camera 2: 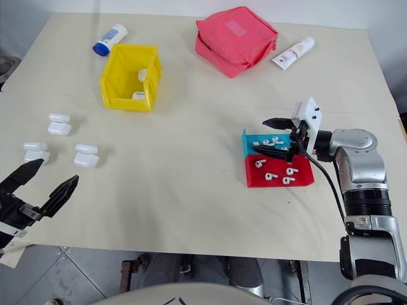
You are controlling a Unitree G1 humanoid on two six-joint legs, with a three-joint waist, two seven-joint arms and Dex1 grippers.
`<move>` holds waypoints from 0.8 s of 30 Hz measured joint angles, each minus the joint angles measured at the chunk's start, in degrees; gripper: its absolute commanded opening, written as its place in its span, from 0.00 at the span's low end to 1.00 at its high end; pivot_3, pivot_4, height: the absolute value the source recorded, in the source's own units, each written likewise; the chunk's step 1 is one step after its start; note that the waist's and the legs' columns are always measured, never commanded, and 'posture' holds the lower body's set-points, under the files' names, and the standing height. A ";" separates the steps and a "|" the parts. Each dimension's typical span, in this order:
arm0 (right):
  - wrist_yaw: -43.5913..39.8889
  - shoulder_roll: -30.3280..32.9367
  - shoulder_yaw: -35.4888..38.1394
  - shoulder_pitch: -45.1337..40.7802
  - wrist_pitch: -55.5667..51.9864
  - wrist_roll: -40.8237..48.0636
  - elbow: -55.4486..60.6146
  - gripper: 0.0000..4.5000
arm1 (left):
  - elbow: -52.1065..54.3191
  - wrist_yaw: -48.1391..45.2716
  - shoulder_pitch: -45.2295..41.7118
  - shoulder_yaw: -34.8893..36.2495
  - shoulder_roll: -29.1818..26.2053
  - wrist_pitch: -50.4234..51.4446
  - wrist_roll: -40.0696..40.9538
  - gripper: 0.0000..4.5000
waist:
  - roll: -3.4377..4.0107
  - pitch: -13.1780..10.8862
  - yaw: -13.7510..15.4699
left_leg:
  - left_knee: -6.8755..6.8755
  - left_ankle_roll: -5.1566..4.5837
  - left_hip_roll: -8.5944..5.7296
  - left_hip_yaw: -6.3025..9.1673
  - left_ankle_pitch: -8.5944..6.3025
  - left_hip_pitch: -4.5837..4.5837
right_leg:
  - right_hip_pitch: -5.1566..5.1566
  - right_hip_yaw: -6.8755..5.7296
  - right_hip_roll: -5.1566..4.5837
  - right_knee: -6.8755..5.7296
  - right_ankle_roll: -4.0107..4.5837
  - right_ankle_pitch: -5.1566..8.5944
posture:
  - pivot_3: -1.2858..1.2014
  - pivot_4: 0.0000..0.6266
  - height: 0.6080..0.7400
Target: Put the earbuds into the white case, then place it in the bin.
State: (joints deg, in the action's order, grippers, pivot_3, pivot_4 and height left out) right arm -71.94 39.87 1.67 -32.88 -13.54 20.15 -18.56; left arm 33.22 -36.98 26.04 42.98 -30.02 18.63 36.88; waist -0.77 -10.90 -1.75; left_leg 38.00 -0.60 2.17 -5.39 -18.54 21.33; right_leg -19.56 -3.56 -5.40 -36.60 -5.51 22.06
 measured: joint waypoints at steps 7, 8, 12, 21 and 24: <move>-0.02 -0.32 -0.24 -0.05 -0.02 0.02 0.09 1.00 | 0.01 2.38 -0.66 -1.36 -0.04 0.03 -1.61 0.99 | 0.00 0.00 0.00 | 0.00 0.00 0.00 0.00 0.00 0.00 | 0.00 0.00 0.00 0.02 0.00 0.00 | 0.52 0.24 1.00; -0.05 -0.44 -0.26 -0.09 -0.03 0.02 0.09 1.00 | 0.01 2.61 -0.66 -1.36 -0.04 0.07 -1.68 0.99 | 0.00 0.00 0.00 | 0.00 0.00 0.00 0.00 0.00 0.00 | 0.00 0.00 0.00 0.01 0.00 0.00 | 0.52 0.24 1.00; -0.94 -1.31 -1.50 -1.52 -0.04 0.00 -0.28 1.00 | 0.57 3.65 0.33 -1.21 -0.01 0.71 -1.45 0.99 | 0.00 0.00 -0.29 | 0.00 0.00 0.00 -0.01 0.00 0.00 | -0.01 0.00 0.00 0.00 0.00 0.00 | 0.52 0.24 1.00; -3.49 -3.73 -4.13 -9.01 0.10 -1.16 -6.39 1.00 | 5.93 3.40 15.43 4.75 5.41 2.71 0.48 0.99 | 0.00 -0.04 -1.29 | -0.06 -0.04 0.00 0.00 -0.03 0.03 | 0.00 0.00 -0.01 0.15 0.00 0.00 | 0.52 0.24 1.00; -5.93 -4.18 -4.44 -11.85 0.05 -1.14 -8.80 1.00 | 6.88 1.67 18.40 6.97 8.13 0.75 2.60 0.99 | 0.00 -0.06 -1.28 | -0.05 -0.04 0.00 0.01 -0.04 0.04 | -0.01 -0.01 -0.02 0.17 0.01 0.00 | 0.52 0.24 1.00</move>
State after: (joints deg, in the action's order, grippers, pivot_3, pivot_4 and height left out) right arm -77.88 35.70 -2.76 -44.72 -13.49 19.01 -27.36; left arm 40.09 -35.31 44.44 49.95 -21.88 19.39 39.47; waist -0.77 -10.96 -3.03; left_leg 37.95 -0.64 2.16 -5.38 -18.57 21.37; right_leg -19.57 -3.58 -5.42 -36.42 -5.51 22.07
